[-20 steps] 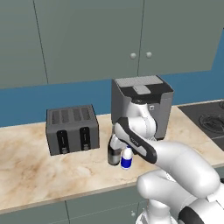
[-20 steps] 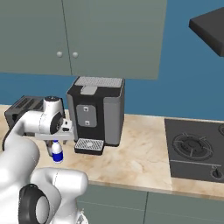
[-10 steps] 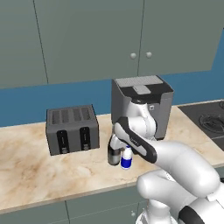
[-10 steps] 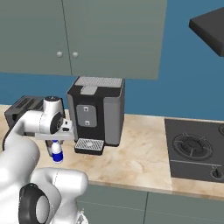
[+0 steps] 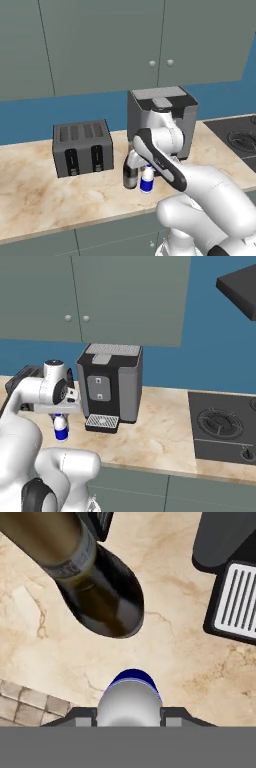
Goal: Place the drinks on the dining counter in a tight cluster.
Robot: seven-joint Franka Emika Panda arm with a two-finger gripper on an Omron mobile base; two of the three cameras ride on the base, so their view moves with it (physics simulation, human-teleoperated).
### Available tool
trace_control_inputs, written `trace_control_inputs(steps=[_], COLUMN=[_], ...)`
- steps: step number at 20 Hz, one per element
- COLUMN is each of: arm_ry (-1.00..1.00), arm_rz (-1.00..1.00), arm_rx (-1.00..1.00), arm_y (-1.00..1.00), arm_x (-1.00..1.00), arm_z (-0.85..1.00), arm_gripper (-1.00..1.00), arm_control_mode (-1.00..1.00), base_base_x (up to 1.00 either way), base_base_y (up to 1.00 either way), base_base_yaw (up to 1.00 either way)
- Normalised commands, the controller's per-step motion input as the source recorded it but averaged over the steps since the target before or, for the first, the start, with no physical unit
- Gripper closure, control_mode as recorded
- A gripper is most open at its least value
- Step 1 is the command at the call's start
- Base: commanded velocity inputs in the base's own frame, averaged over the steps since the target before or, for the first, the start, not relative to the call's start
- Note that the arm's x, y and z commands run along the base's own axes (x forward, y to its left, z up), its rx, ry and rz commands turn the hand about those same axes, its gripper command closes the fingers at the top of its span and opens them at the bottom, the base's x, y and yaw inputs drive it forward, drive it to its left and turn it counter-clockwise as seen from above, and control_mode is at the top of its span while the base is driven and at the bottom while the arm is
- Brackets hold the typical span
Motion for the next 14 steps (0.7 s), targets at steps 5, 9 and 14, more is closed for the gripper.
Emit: trace_control_inputs(steps=[5, 9, 14], arm_ry=[-0.03, -0.02, -0.04], arm_rz=[0.0, 0.0, 0.0], arm_rx=[0.0, 0.0, 0.0], arm_y=[-0.18, -0.31, -0.21], arm_x=[-0.64, -0.66, -0.43], arm_z=[0.64, 0.73, 0.63], arm_gripper=[1.0, 1.0, 1.0], arm_control_mode=[-1.0, -1.0, -1.0], base_base_x=[0.0, 0.0, 0.0], base_base_y=[0.0, 0.0, 0.0], base_base_yaw=[0.0, 0.0, 0.0])
